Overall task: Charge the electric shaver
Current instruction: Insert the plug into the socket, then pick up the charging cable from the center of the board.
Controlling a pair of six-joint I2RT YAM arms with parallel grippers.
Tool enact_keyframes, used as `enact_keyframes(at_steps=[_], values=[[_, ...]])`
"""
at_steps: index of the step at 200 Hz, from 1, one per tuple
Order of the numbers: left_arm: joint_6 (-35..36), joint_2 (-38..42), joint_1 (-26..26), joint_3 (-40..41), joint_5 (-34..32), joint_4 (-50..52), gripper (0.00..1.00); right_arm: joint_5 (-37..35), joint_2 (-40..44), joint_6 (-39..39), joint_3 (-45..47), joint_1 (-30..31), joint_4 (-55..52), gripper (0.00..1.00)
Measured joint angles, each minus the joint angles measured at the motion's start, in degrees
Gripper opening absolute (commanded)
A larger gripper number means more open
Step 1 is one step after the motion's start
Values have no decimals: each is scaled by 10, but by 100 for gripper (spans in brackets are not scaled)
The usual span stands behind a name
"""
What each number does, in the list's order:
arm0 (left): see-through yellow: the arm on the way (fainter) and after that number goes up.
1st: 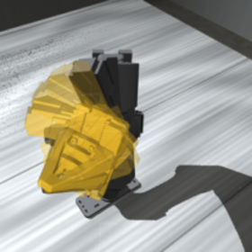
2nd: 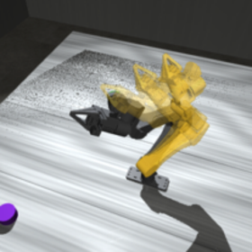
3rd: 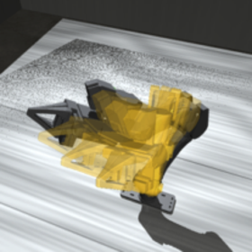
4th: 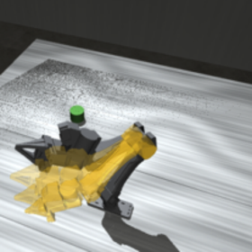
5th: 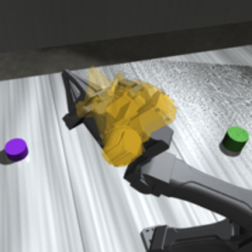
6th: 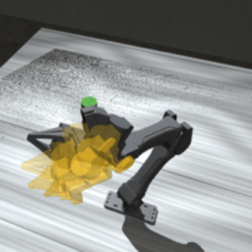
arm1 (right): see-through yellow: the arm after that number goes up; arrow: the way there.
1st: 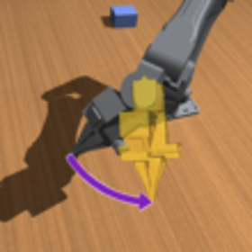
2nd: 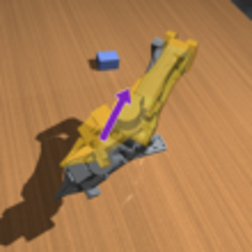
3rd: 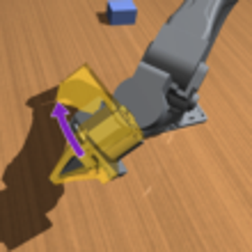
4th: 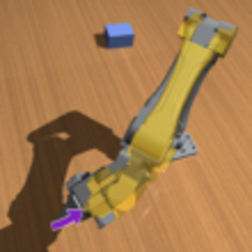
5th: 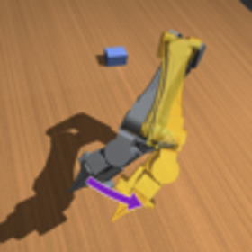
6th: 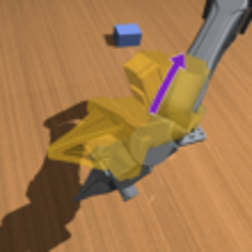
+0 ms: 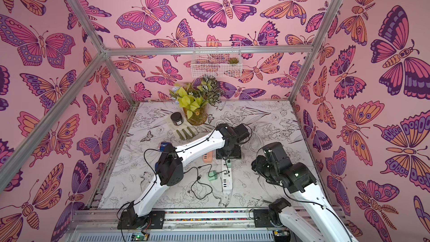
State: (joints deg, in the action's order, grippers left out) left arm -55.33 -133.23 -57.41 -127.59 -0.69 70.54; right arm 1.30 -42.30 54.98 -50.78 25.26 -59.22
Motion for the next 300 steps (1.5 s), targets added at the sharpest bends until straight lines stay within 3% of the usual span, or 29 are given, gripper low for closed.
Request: enact_keyframes(at_steps=[32,64,71,93,115,138,212,300], values=[[-9,123,27,67,0,-6,79,-11,-23,-34,-37,13,3,47],[-23,233,90,116,-6,-11,69,-31,-72,-67,-67,59,26,45],[-30,274,108,180,2,-59,66,-59,-96,-72,-87,100,8,44],[-51,375,188,339,17,-66,60,-79,-229,-91,-178,230,42,42],[-76,455,264,467,32,-96,54,-80,-346,-103,-233,289,70,42],[-95,526,298,572,54,-119,54,-78,-447,-105,-285,327,73,44],[-129,668,364,697,96,-148,58,-3,-621,-68,-286,295,100,43],[-131,694,365,712,120,-153,54,36,-690,-39,-289,254,139,29]])
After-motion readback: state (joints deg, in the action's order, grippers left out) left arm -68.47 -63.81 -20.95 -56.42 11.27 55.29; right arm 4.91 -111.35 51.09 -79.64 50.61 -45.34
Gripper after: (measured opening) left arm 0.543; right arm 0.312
